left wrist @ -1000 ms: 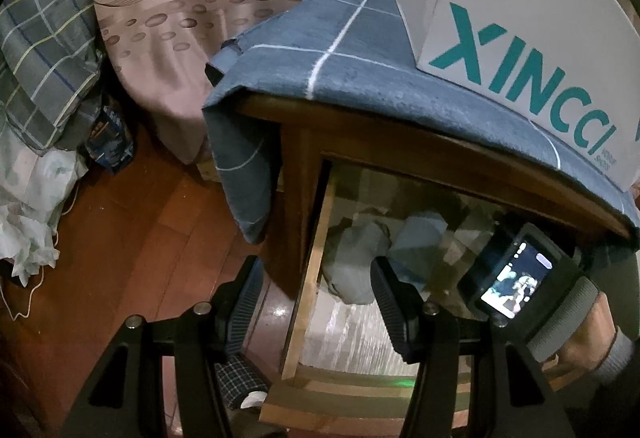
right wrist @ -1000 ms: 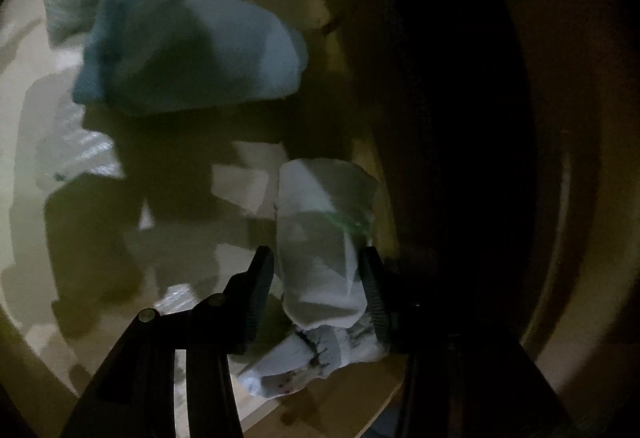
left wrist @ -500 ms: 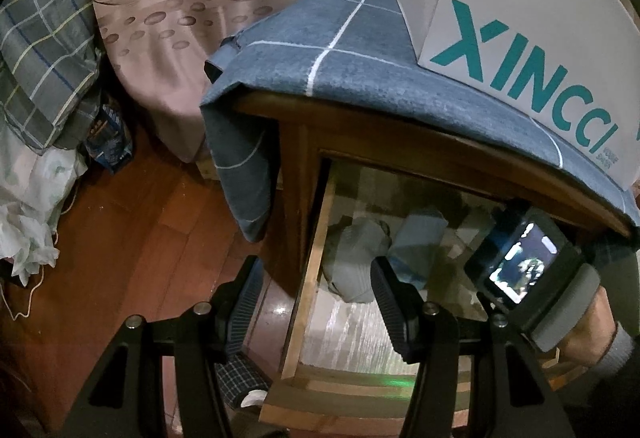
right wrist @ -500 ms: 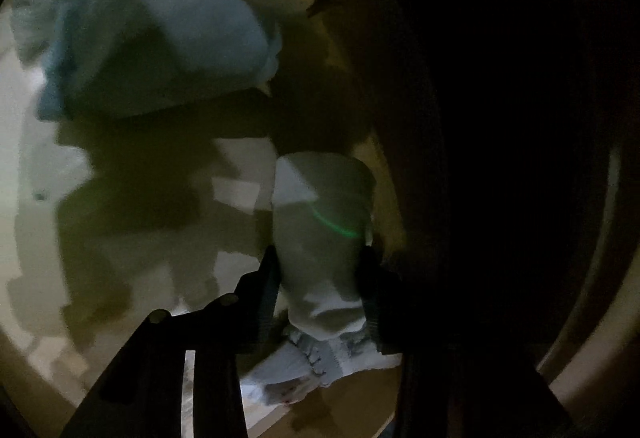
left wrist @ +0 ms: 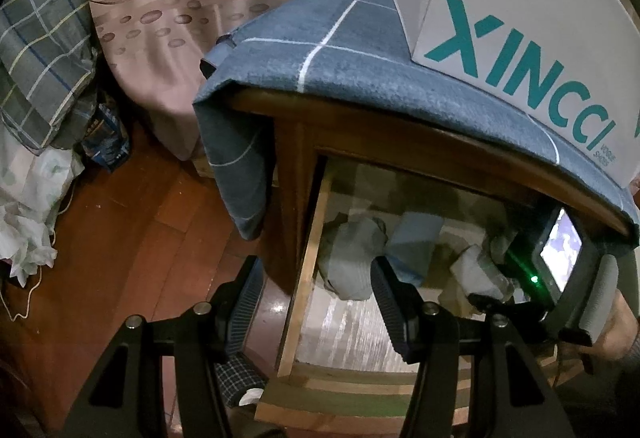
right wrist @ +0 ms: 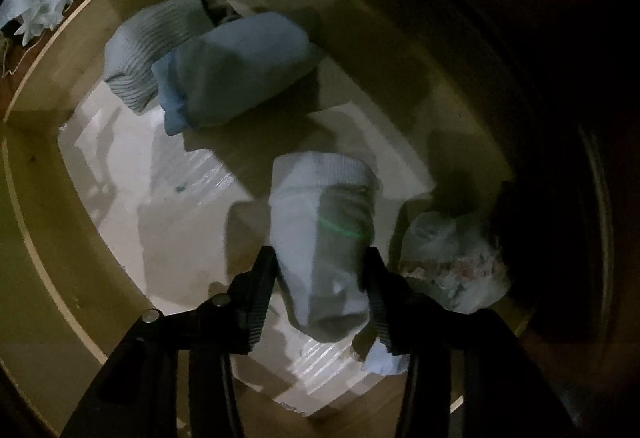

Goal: Take underwear out of drawer
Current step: 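Lift the white sock out of the drawer with the right tool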

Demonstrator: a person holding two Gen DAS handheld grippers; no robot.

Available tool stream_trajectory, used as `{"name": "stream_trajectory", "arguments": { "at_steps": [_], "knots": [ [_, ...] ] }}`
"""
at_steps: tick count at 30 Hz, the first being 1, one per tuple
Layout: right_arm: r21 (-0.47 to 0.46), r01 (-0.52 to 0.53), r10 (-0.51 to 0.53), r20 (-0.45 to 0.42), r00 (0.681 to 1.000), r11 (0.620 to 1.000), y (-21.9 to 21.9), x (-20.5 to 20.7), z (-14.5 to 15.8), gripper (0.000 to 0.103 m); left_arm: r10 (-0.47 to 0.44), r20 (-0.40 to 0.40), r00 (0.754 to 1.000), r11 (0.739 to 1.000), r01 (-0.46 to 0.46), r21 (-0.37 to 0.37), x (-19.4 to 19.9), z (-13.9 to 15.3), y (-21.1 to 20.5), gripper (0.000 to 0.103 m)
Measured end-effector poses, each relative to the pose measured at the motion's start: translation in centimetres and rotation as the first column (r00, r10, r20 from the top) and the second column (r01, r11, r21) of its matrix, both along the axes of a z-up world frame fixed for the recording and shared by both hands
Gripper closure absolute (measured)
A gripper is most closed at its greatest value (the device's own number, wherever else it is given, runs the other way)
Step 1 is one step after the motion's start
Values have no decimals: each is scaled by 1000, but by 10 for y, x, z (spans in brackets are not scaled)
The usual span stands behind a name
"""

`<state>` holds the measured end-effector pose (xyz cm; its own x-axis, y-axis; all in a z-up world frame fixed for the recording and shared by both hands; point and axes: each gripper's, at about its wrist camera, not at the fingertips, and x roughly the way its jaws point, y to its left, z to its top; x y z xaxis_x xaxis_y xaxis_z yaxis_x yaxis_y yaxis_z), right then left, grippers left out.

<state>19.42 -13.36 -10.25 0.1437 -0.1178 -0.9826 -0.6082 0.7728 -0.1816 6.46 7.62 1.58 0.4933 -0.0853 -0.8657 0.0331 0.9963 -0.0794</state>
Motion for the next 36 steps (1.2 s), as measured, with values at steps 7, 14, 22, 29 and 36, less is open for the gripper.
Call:
{"name": "stream_trajectory", "arguments": {
  "at_steps": [7, 14, 22, 29, 36],
  "knots": [
    [-85, -54, 56, 18, 998, 995, 0, -10, -20, 56, -12, -6, 1000, 1000, 12, 12, 2, -3, -3, 46],
    [-50, -9, 8, -23, 1000, 999, 13, -21, -11, 63, -19, -21, 1000, 1000, 19, 16, 3, -6, -6, 46],
    [90, 141, -139, -27, 990, 986, -4, -54, 25, 63, -52, -21, 998, 996, 54, 66, 2, -12, -18, 46],
    [252, 387, -403, 10, 915, 887, -42, -80, 54, 64, -90, -29, 995, 989, 93, 112, 1, -19, -30, 46],
    [434, 605, -669, -8, 743, 667, -78, -113, 77, 63, -131, -56, 990, 985, 136, 104, 0, -26, -44, 46]
  ]
}}
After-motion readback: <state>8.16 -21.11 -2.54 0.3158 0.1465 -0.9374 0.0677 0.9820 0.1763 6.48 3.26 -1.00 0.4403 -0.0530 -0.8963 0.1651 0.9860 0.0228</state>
